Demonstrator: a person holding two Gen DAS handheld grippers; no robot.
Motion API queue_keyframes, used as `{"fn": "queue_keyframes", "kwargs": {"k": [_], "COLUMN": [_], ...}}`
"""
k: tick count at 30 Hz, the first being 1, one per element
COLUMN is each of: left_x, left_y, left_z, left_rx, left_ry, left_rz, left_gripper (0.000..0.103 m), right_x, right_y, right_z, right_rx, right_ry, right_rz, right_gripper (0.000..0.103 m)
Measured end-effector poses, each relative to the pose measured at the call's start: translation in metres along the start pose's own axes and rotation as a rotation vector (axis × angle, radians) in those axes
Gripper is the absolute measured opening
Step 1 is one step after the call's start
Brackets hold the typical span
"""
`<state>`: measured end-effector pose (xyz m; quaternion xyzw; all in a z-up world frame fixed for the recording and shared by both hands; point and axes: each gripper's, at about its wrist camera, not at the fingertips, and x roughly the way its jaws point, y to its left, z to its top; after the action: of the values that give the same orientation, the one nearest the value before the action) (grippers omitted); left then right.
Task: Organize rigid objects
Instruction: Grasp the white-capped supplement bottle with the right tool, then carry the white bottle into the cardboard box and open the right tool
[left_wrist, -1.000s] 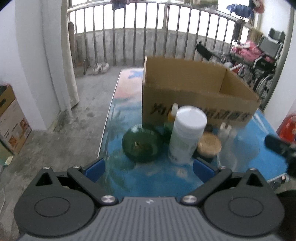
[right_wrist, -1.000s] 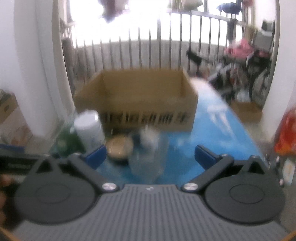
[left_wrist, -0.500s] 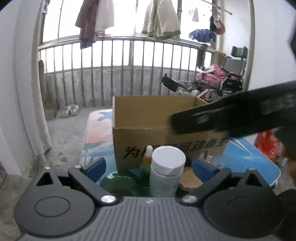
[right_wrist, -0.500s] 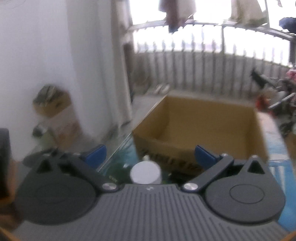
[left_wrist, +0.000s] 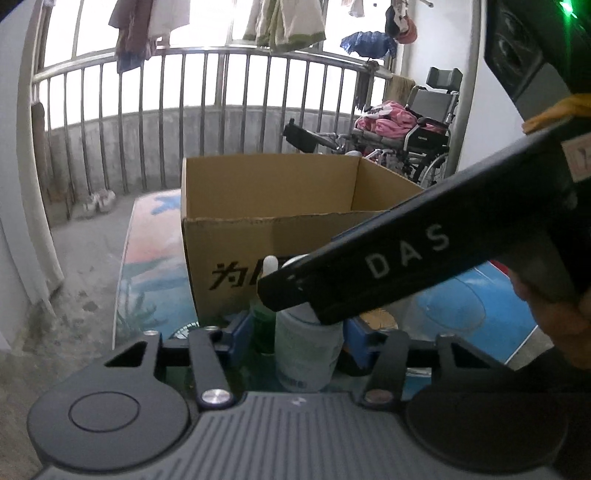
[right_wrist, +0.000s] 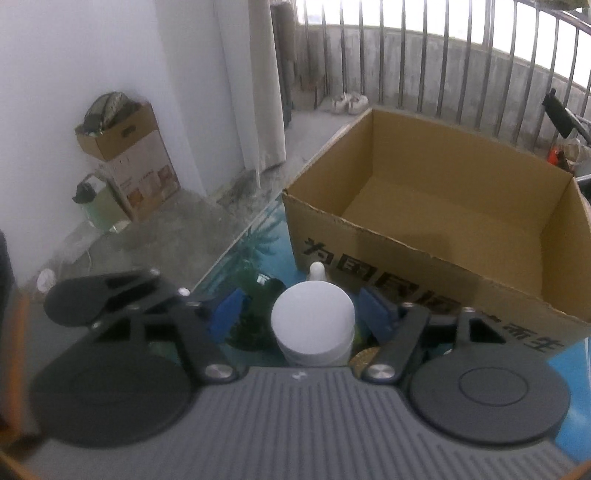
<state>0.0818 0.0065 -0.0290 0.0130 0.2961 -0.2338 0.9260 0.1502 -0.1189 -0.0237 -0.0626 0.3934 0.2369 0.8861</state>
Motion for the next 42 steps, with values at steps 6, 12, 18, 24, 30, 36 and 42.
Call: {"fn": "queue_keyframes", "kwargs": {"k": [6, 12, 18, 24, 30, 36, 42], "left_x": [0.009, 0.012, 0.007, -0.010, -0.037, -0.048, -0.052], "left_y": [0.005, 0.007, 0.006, -0.002, -0.012, -0.019, -0.017], "left_z": [-0.001, -0.001, 0.000, 0.002, 0.006, 0.011, 0.016], "left_rx": [0.003, -0.020, -0.027, -0.022, 0.001, 0.020, 0.012], "left_ry": [0.004, -0.001, -0.012, -0.044, -0.090, -0.114, -0.106], "left_rz": [-0.042, -0.079, -0.080, -0.071, -0.047, -0.008, 0.007], "left_gripper": [0.054, 0.045, 0.044, 0.042, 0.035, 0.033, 0.033], "right_x": [0.015, 0.022, 0.021, 0.007, -0.023, -0.050, -0.047], "right_y": [-0.006, -0.013, -0.013, -0.010, -0.004, 0.001, -0.011], "right_z": [-0.004, -0.007, -0.007, -0.007, -0.008, -0.004, -0.002], "right_rx": [0.008, 0.014, 0.015, 0.011, 0.006, -0.013, 0.036], "right_ry": [0.049, 0.067, 0.064, 0.037, -0.017, -0.080, -0.062], "right_rz": [0.000, -0.005, -0.004, 0.001, 0.013, 0.019, 0.061], "right_gripper": [0.064, 0.052, 0.052, 0.052, 0.052, 0.052, 0.052]}}
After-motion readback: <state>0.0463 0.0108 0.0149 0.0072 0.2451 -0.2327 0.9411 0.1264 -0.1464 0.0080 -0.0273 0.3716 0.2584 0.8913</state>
